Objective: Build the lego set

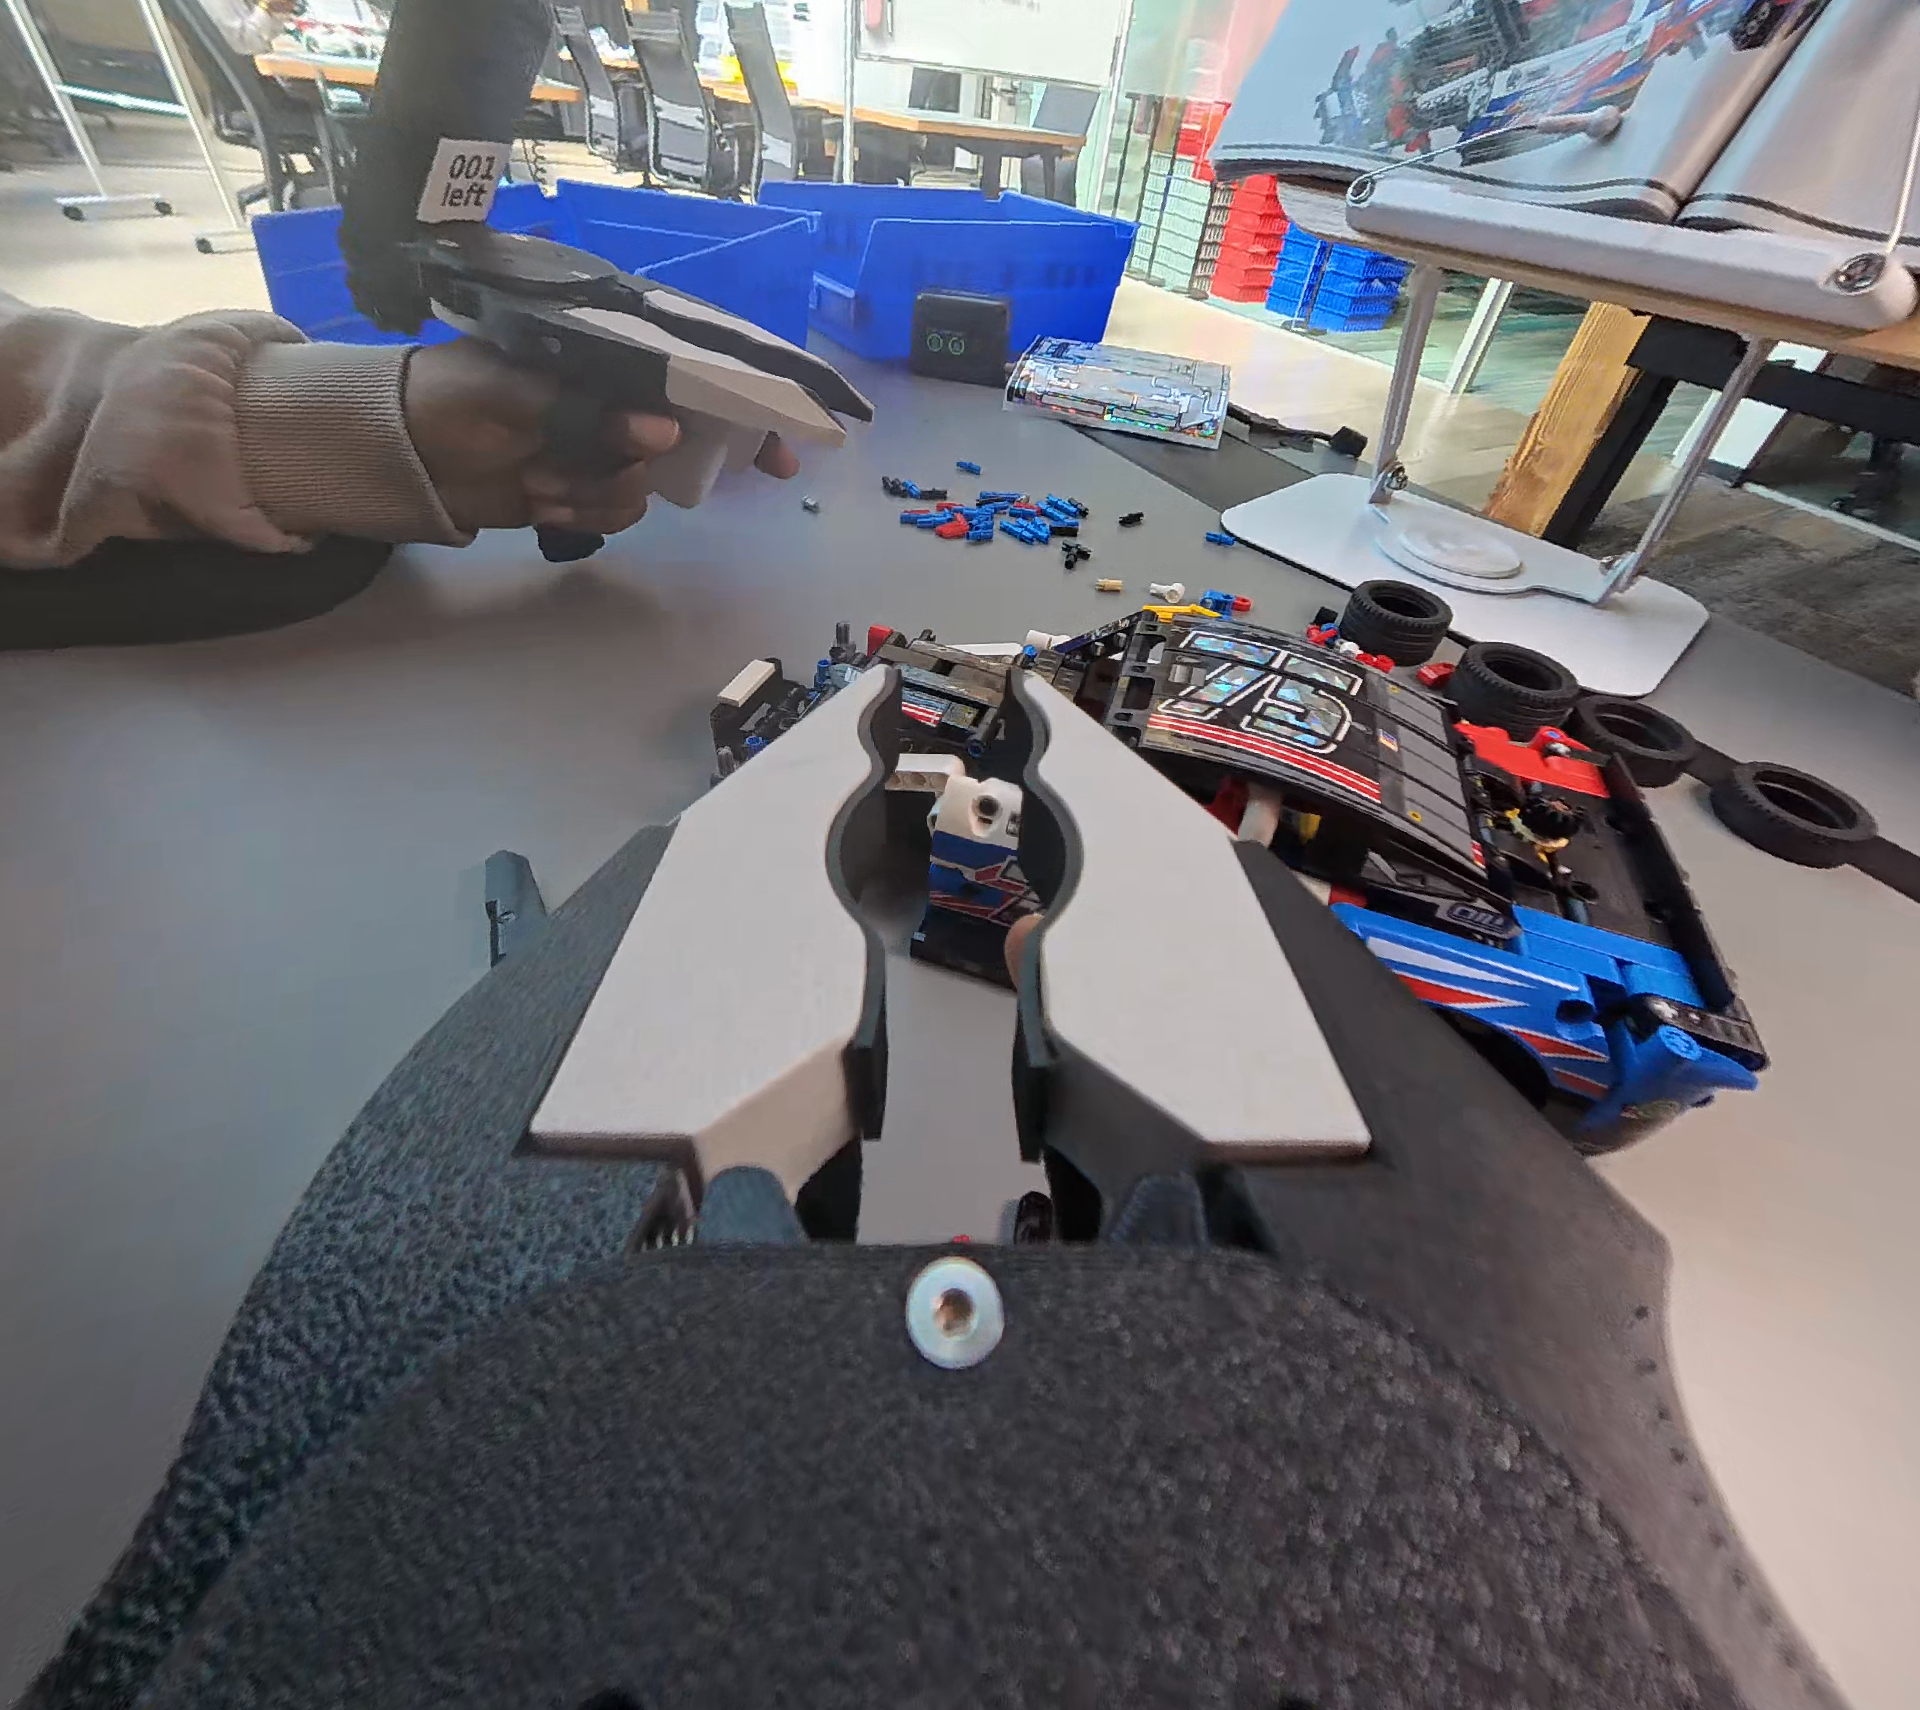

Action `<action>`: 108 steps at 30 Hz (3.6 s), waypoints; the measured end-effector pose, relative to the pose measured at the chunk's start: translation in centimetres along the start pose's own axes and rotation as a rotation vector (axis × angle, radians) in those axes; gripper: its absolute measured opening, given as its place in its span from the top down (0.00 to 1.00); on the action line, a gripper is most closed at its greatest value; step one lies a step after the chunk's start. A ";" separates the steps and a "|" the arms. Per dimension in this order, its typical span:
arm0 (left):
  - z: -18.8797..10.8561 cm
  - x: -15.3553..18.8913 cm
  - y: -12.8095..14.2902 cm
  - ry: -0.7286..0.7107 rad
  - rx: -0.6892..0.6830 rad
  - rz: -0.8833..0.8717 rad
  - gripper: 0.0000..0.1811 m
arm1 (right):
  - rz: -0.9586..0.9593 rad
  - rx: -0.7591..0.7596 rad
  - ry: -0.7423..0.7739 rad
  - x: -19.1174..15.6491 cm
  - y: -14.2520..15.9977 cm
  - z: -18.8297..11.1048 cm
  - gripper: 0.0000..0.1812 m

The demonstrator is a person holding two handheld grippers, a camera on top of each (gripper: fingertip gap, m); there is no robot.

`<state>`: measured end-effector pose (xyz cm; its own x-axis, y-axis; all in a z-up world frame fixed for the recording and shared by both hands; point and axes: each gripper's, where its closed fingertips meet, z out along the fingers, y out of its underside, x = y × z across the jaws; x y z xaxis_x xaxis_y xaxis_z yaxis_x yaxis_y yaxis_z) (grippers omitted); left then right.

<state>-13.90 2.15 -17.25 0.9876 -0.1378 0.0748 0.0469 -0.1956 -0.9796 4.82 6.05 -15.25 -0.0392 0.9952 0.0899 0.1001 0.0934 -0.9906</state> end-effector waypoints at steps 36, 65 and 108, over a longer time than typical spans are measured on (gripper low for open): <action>4.7 -35.2 2.8 -0.793 -0.187 -0.706 0.73 | -0.111 -0.049 -0.007 -0.1 0.9 -0.6 0.93; -6.2 8.0 -14.4 0.513 0.311 0.209 1.00 | -0.305 0.106 0.108 -2.2 -5.0 0.1 0.87; -5.2 10.7 -6.6 0.799 0.182 -0.329 1.00 | 0.369 0.064 -0.565 -9.5 -2.9 1.7 1.00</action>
<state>-4.45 -3.10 -9.06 0.5233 -0.7525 0.3999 0.4006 -0.1969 -0.8948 3.25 -3.69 -13.44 -0.5293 0.7914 -0.3059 0.1483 -0.2686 -0.9518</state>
